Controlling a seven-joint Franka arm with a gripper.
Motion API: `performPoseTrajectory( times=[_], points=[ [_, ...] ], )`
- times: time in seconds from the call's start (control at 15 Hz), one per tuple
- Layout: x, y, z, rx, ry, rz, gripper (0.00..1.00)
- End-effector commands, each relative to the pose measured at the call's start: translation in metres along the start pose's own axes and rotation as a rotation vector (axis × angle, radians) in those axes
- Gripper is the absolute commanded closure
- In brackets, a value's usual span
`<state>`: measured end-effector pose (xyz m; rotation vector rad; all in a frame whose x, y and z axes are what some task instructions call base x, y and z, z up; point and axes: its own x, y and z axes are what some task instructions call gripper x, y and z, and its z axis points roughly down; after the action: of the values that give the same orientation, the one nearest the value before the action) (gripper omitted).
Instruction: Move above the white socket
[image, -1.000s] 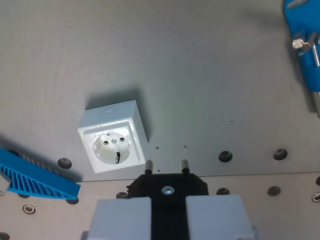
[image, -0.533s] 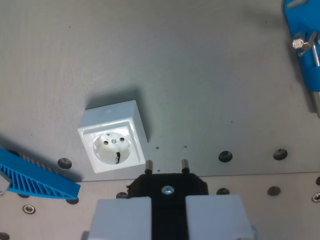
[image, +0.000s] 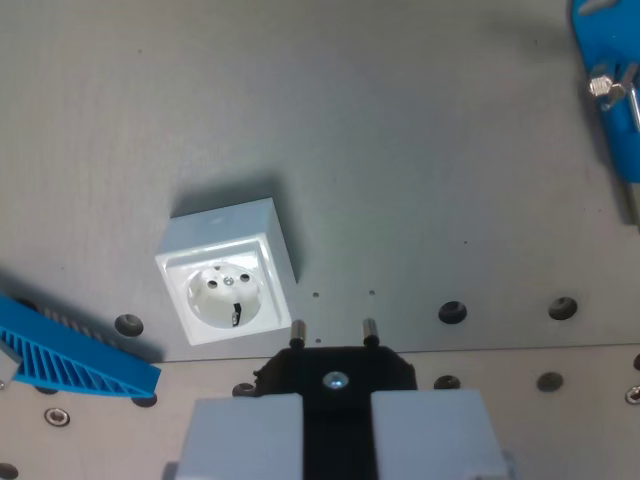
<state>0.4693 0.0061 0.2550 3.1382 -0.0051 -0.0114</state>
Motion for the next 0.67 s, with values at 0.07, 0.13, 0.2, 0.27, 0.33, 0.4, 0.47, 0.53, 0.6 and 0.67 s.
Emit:
performPoseTrajectory(
  times=[0.07,0.13,0.2,0.27,0.33,0.4,0.47,0.53,0.6,0.67],
  points=[
    [-0.005,-0.002,0.005,0.001,0.028,-0.029,1.0],
    [-0.006,-0.002,0.007,0.001,0.033,-0.034,1.0],
    [-0.007,-0.003,0.009,0.001,0.038,-0.04,1.0],
    [-0.008,-0.004,0.011,0.001,0.044,-0.045,1.0],
    [-0.009,-0.004,0.013,0.002,0.05,-0.051,1.0],
    [-0.011,-0.005,0.016,0.002,0.058,-0.057,1.0],
    [-0.012,-0.006,0.018,0.002,0.064,-0.063,1.0],
    [-0.013,-0.007,0.021,0.002,0.07,-0.069,1.0],
    [-0.015,-0.008,0.024,0.003,0.074,-0.076,1.0],
    [-0.016,-0.009,0.027,0.003,0.075,-0.08,1.0]
  ],
)
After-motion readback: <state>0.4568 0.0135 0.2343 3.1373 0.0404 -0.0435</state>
